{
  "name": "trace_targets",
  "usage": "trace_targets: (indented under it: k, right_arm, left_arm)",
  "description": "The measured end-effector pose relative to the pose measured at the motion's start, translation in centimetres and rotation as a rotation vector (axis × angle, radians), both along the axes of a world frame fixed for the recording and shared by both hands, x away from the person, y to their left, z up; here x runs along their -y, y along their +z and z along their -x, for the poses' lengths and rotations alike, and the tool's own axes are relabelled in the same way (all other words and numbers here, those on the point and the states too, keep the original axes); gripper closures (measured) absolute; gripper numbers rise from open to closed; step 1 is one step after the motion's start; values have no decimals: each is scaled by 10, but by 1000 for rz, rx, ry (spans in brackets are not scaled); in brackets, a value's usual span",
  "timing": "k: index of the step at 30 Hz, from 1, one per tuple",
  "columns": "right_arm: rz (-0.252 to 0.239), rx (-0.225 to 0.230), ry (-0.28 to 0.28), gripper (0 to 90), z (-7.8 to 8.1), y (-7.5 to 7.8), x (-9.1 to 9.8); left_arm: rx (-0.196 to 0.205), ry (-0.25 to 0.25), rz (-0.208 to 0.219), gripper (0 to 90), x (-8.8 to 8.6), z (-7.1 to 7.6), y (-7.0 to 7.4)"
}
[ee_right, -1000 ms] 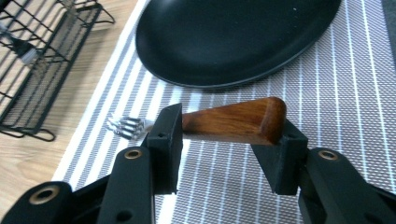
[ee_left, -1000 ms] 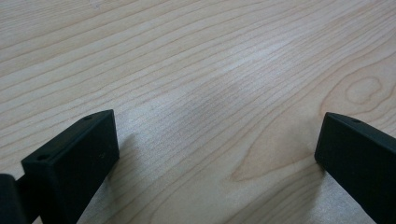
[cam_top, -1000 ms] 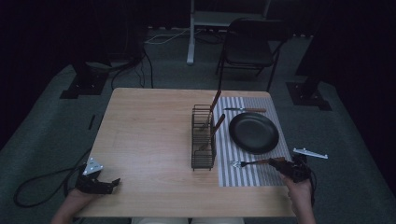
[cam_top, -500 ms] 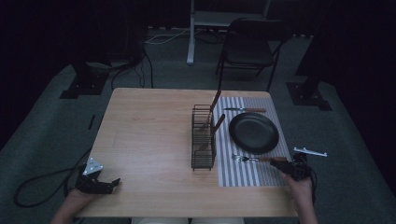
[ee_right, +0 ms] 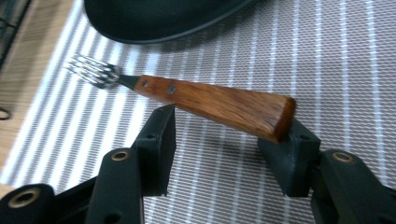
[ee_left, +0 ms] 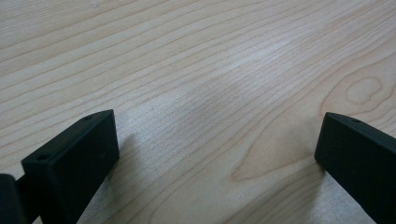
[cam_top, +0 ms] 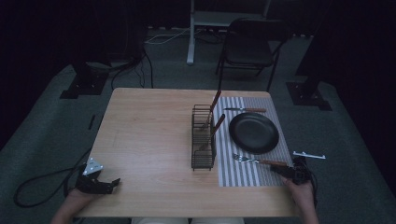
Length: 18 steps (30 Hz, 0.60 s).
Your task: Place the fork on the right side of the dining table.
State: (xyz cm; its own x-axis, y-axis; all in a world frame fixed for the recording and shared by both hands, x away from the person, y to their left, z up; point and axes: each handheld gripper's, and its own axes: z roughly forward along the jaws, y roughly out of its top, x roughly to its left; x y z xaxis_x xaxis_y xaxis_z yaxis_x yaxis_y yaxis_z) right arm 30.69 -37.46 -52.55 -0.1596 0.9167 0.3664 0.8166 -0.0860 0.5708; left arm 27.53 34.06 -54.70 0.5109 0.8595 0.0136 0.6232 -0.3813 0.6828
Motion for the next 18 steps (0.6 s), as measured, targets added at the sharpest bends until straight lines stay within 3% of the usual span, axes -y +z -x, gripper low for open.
trace_targets:
  k: [8,10,14,18]
  right_arm:
    - [29,-9,-27,455,-8,-4,5]
    - [82,-11,-37,453,-15,-2,5]
    - [108,-1,-48,439,-20,1,4]
    - [98,14,-47,390,-19,3,1]
  left_arm:
    - [0,0,0,0,0,0,0]
    - [0,0,0,0,0,0,0]
    - [0,0,0,0,0,0,0]
    - [0,0,0,0,0,0,0]
